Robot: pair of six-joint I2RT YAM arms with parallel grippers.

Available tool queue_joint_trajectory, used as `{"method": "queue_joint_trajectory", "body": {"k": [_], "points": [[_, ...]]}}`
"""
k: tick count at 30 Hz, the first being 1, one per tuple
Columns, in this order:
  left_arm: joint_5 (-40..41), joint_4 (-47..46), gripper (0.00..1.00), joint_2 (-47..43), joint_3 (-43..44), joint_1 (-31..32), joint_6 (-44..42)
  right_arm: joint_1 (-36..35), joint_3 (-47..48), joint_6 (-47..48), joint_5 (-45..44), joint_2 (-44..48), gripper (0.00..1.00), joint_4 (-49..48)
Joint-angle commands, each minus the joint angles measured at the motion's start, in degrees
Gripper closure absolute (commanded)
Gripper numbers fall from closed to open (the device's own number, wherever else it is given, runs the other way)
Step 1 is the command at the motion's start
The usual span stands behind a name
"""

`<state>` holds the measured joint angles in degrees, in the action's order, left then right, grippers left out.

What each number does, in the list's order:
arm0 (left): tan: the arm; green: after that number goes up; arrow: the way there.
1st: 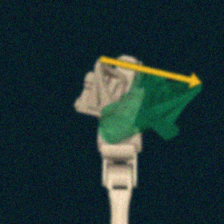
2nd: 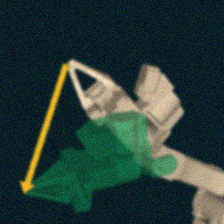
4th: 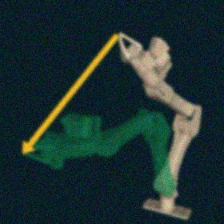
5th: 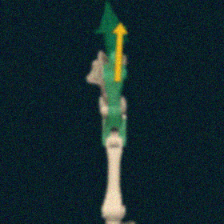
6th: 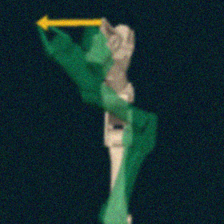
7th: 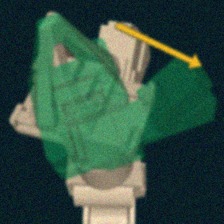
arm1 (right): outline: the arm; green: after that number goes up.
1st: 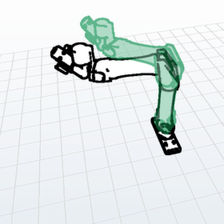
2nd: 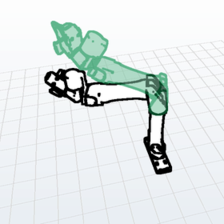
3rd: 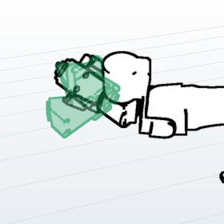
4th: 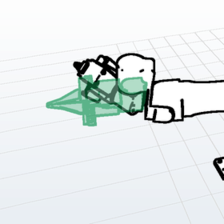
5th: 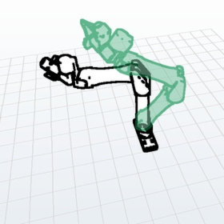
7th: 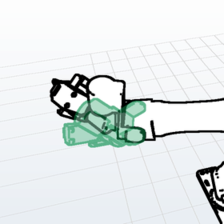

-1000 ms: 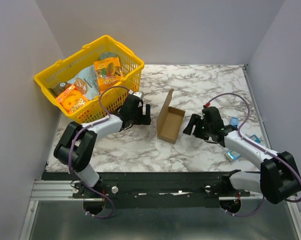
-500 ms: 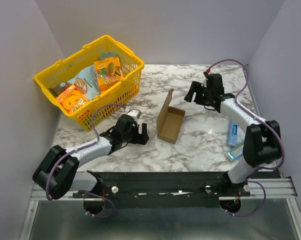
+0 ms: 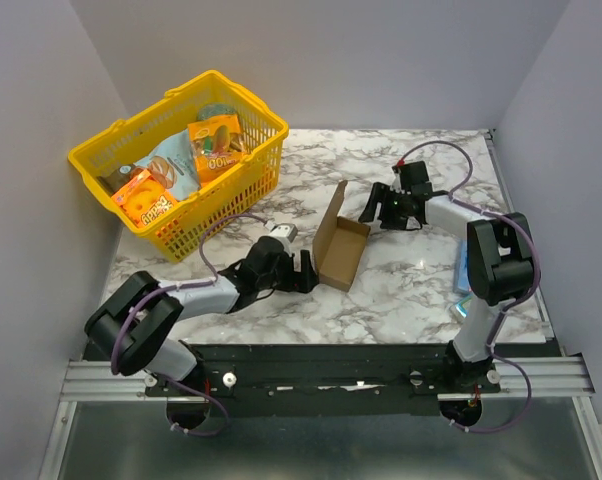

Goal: Fold the paper box

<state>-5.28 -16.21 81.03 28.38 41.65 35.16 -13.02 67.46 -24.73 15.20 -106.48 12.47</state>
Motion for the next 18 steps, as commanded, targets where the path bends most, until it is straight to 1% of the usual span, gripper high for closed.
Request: {"method": "queue_joint_trajectory", "body": {"k": [1, 5, 8, 12, 16, 18], "points": [[0.1, -0.5, 0.05, 7.5, 3.0, -0.2, 2.0, -0.1, -4.4, -0.1, 4.9, 2.3, 0.21, -0.2], [3.8, 0.7, 0.05, 8.6, 5.3, -1.3, 2.2, -0.2, -8.5, -0.3, 7.0, 4.8, 0.21, -0.2], [4.5, 0.6, 0.04, 7.5, 4.5, -4.6, 1.6, -0.2, -13.0, -1.5, 7.1, 8.6, 0.21, -0.3], [4.5, 0.2, 0.04, 6.9, 3.9, -8.4, -1.6, -0.1, -19.3, -2.8, 5.5, 15.2, 0.21, -0.3], [3.3, -1.5, 0.04, 9.1, 6.7, -10.9, -4.6, -0.3, -24.3, -4.6, 10.3, 20.0, 0.22, -0.7], [2.9, -1.4, 0.04, 10.1, 9.4, -12.2, -5.8, -0.8, -27.3, -5.5, 10.3, 23.0, 0.22, -0.7]]}}
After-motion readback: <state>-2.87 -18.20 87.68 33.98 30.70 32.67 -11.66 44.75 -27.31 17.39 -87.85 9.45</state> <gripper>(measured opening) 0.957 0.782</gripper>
